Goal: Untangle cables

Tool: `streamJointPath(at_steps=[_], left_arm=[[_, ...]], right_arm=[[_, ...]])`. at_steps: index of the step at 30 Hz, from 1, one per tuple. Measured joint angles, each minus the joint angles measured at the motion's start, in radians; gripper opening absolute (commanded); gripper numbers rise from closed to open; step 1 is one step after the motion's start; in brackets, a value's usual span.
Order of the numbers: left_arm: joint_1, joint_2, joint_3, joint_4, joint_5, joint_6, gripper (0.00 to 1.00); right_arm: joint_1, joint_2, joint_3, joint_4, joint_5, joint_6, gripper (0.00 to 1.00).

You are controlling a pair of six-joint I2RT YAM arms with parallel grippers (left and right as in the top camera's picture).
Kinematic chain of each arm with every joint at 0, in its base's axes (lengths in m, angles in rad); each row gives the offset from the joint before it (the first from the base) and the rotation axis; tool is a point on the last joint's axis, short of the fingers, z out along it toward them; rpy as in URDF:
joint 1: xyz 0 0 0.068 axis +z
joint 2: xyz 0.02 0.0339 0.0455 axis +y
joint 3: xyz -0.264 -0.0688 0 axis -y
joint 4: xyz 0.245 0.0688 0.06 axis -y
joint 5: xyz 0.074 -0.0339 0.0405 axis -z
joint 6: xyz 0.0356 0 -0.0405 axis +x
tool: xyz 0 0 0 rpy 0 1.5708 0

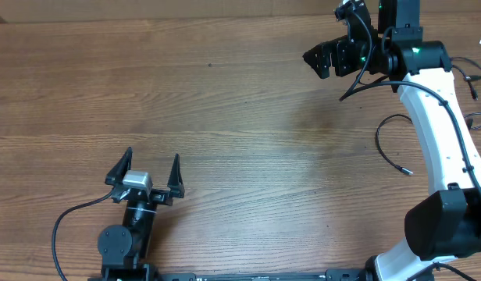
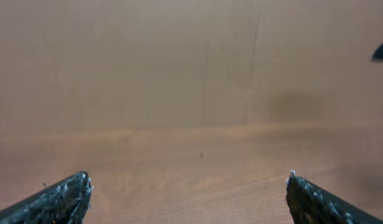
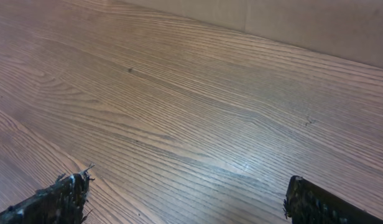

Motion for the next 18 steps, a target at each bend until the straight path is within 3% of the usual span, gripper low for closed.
streamJointPath(at_steps=[18], left_arm=[[0.028,-0.127,0.000,-0.284,-0.026,-0.007,1.00]], right_arm=[[0.000,0.000,0.000,0.000,0.000,0.000,1.00]])
